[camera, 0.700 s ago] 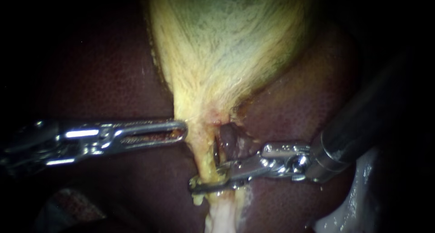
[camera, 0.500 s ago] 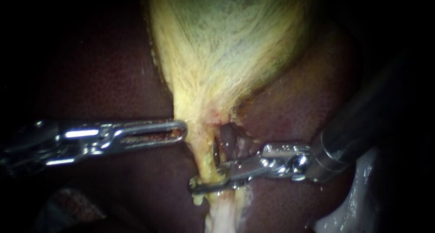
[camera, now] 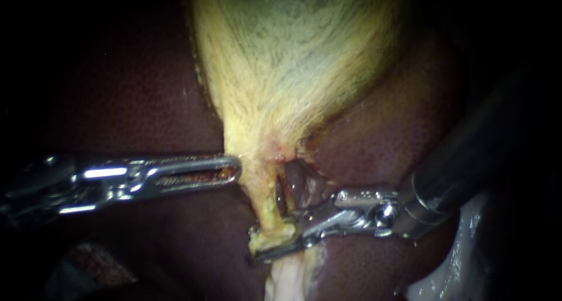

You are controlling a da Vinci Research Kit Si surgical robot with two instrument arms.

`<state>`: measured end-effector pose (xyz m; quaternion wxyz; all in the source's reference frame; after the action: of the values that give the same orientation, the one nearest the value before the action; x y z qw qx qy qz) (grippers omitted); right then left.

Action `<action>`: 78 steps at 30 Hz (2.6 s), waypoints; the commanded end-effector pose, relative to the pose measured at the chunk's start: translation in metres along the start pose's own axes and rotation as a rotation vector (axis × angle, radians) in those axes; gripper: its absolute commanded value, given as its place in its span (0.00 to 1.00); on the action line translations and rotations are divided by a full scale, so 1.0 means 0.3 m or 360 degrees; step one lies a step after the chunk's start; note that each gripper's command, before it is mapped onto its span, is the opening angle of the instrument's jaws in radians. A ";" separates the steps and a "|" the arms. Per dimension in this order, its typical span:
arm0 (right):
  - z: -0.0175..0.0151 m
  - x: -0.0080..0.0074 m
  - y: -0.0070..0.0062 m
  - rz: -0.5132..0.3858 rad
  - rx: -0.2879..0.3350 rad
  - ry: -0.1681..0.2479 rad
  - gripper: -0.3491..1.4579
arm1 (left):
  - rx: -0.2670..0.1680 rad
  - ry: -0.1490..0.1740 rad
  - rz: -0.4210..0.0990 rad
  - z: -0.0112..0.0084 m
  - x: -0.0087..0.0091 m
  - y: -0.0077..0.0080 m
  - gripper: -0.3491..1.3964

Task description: Going back second clip left tube

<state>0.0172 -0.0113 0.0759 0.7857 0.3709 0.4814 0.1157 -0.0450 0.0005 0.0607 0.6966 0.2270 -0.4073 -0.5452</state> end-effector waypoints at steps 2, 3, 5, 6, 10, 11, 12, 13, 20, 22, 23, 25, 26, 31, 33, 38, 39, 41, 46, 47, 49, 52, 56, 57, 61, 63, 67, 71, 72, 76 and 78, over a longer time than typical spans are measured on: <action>0.000 0.0003 0.0001 -0.0062 -0.0021 0.0007 0.50 | 0.0000 0.0000 0.0000 0.0000 0.0000 0.0000 0.00; 0.000 0.0004 0.0002 -0.0080 -0.0031 0.0008 0.51 | 0.0001 0.0000 0.0000 -0.0001 0.0000 0.0000 0.00; 0.000 0.0009 0.0004 -0.0125 -0.0046 0.0008 0.52 | 0.0001 0.0000 0.0000 -0.0001 0.0000 0.0000 0.00; -0.001 0.0012 0.0005 -0.0161 -0.0051 0.0007 0.52 | 0.0000 0.0000 0.0000 -0.0001 0.0000 0.0000 0.00; -0.004 0.0027 0.0003 -0.0256 -0.0076 0.0006 0.52 | 0.0001 0.0000 0.0001 -0.0003 0.0001 0.0001 0.00; -0.005 0.0030 0.0000 -0.0273 -0.0083 0.0007 0.52 | 0.0001 0.0000 0.0001 -0.0005 0.0001 0.0001 0.00; -0.008 0.0033 -0.0003 -0.0288 -0.0086 0.0007 0.52 | 0.0001 0.0001 0.0001 -0.0006 0.0002 0.0002 0.00; -0.009 0.0034 -0.0006 -0.0295 -0.0090 0.0008 0.52 | 0.0002 0.0001 0.0001 -0.0007 0.0002 0.0002 0.00; -0.020 0.0021 -0.0036 -0.0347 -0.0111 0.0011 0.52 | 0.0002 0.0001 0.0001 -0.0008 0.0003 0.0003 0.00; -0.024 0.0017 -0.0051 -0.0345 -0.0109 0.0012 0.52 | 0.0002 0.0001 0.0001 -0.0010 0.0003 0.0004 0.00; -0.026 0.0016 -0.0059 -0.0353 -0.0106 0.0012 0.52 | 0.0002 0.0001 0.0002 -0.0010 0.0003 0.0004 0.00; -0.030 0.0016 -0.0077 -0.0368 -0.0099 0.0012 0.52 | 0.0003 0.0001 0.0002 -0.0010 0.0003 0.0005 0.00; -0.032 0.0016 -0.0085 -0.0376 -0.0094 0.0011 0.52 | 0.0003 0.0001 0.0002 -0.0010 0.0003 0.0006 0.00; -0.042 0.0028 -0.0129 -0.0444 -0.0089 0.0009 0.52 | 0.0003 0.0002 0.0002 -0.0006 0.0002 0.0012 0.00; -0.045 0.0041 -0.0139 -0.0475 -0.0095 0.0008 0.52 | 0.0003 0.0001 0.0002 -0.0003 0.0001 0.0014 0.00; -0.055 0.0082 -0.0164 -0.0544 -0.0108 0.0006 0.52 | 0.0002 0.0001 0.0002 0.0006 0.0001 0.0021 0.00; -0.057 0.0089 -0.0167 -0.0554 -0.0113 0.0006 0.52 | 0.0002 0.0001 0.0003 0.0009 0.0002 0.0023 0.00; -0.061 0.0109 -0.0171 -0.0577 -0.0132 0.0005 0.52 | 0.0001 0.0000 0.0004 0.0014 0.0004 0.0026 0.00; -0.067 0.0139 -0.0179 -0.0595 -0.0156 0.0006 0.52 | -0.0003 -0.0004 0.0006 0.0038 0.0012 0.0033 0.00; -0.068 0.0142 -0.0183 -0.0599 -0.0160 0.0005 0.52 | -0.0003 -0.0004 0.0006 0.0043 0.0013 0.0037 0.00; -0.068 0.0142 -0.0186 -0.0605 -0.0165 0.0004 0.52 | -0.0006 -0.0006 0.0007 0.0060 0.0015 0.0046 0.00; -0.068 0.0140 -0.0188 -0.0606 -0.0165 0.0004 0.52 | -0.0011 -0.0011 0.0009 0.0097 0.0018 0.0062 0.00; -0.068 0.0138 -0.0191 -0.0607 -0.0164 0.0003 0.52 | -0.0014 -0.0020 0.0010 0.0154 0.0025 0.0069 0.00; -0.068 0.0137 -0.0192 -0.0607 -0.0164 0.0003 0.52 | -0.0013 -0.0019 0.0011 0.0167 0.0027 0.0069 0.00; -0.068 0.0138 -0.0196 -0.0607 -0.0164 0.0003 0.52 | -0.0005 0.0002 0.0016 0.0219 0.0044 0.0058 0.00; -0.068 0.0138 -0.0197 -0.0607 -0.0164 0.0003 0.52 | -0.0001 0.0004 0.0019 0.0237 0.0055 0.0052 0.00; -0.068 0.0139 -0.0199 -0.0607 -0.0164 0.0003 0.52 | -0.0001 0.0009 0.0020 0.0248 0.0058 0.0050 0.00; -0.068 0.0139 -0.0199 -0.0607 -0.0164 0.0003 0.52 | -0.0001 0.0009 0.0020 0.0248 0.0057 0.0050 0.00; -0.068 0.0139 -0.0200 -0.0616 -0.0164 0.0002 0.52 | -0.0001 0.0009 0.0020 0.0248 0.0057 0.0050 0.00; -0.068 0.0140 -0.0202 -0.0616 -0.0164 0.0002 0.52 | -0.0001 0.0010 0.0021 0.0249 0.0058 0.0053 0.00; -0.068 0.0139 -0.0202 -0.0616 -0.0164 0.0002 0.52 | 0.0000 0.0010 0.0021 0.0249 0.0057 0.0055 0.00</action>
<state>0.0010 -0.0036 0.0636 0.8108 0.2305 0.5378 -0.0129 -0.0500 0.0003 0.0667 0.7016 0.2256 -0.4064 -0.5402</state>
